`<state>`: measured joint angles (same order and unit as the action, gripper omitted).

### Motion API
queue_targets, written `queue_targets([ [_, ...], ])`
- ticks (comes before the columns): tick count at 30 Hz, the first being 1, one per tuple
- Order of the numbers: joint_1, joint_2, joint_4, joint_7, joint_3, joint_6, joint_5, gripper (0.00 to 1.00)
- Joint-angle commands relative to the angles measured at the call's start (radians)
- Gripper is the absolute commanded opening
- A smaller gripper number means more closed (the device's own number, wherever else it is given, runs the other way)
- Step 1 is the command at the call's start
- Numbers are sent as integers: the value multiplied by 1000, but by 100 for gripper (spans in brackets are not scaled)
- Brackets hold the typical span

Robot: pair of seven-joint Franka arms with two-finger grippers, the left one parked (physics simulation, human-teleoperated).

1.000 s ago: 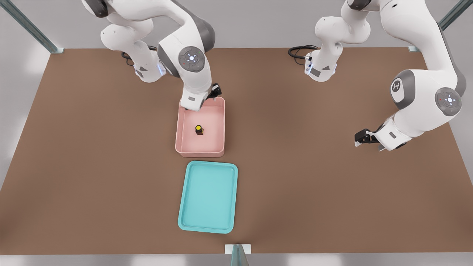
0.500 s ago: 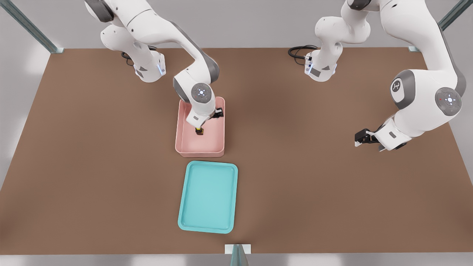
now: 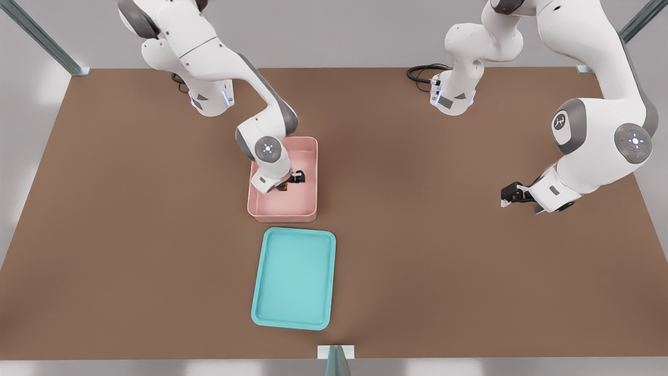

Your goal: The left arm remains still, and the right arm places the button from the box into the tray

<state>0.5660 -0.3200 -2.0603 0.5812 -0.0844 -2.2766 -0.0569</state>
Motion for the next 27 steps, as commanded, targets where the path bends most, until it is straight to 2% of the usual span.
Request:
queue_targets([
  [1, -21, -5, -11, -70, 0, -101, -3, 100],
  [10, 6, -13, -122, -46, -12, -254, -4, 99],
  [21, 5, -10, -201, -55, -12, -317, -3, 97],
  [24, 3, -8, -204, -60, -12, -316, -3, 86],
  [27, 2, 2, -212, -66, -12, -307, -3, 69],
])
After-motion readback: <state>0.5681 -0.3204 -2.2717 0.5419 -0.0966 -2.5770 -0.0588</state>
